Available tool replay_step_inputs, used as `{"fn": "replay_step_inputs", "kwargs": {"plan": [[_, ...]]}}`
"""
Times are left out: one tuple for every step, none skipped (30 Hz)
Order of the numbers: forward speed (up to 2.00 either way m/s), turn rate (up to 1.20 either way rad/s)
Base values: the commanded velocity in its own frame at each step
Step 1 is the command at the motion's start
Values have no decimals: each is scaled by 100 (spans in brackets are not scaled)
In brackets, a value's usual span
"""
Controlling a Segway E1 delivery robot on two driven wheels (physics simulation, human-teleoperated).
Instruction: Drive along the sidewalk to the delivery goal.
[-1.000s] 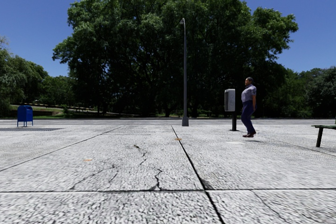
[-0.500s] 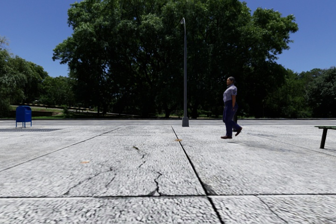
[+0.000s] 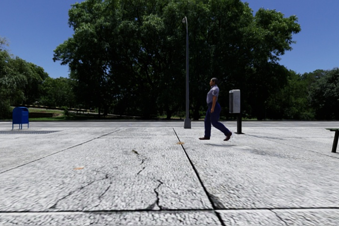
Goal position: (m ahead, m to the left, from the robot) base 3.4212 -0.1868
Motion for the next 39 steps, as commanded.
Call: {"fn": "replay_step_inputs", "kwargs": {"plan": [[79, 0], [79, 0], [79, 0], [79, 0], [79, 0], [79, 0], [79, 0], [79, 0], [79, 0], [79, 0], [79, 0], [79, 0], [79, 0], [79, 0], [79, 0], [79, 0], [79, 0], [79, 0], [79, 0], [79, 0], [79, 0], [79, 0], [79, 0], [79, 0], [79, 0], [79, 0], [82, 0], [87, 0], [91, 0], [91, 0], [92, 0], [93, 0], [93, 0], [93, 0], [93, 0], [93, 0], [94, 0], [95, 0], [95, 0]]}}
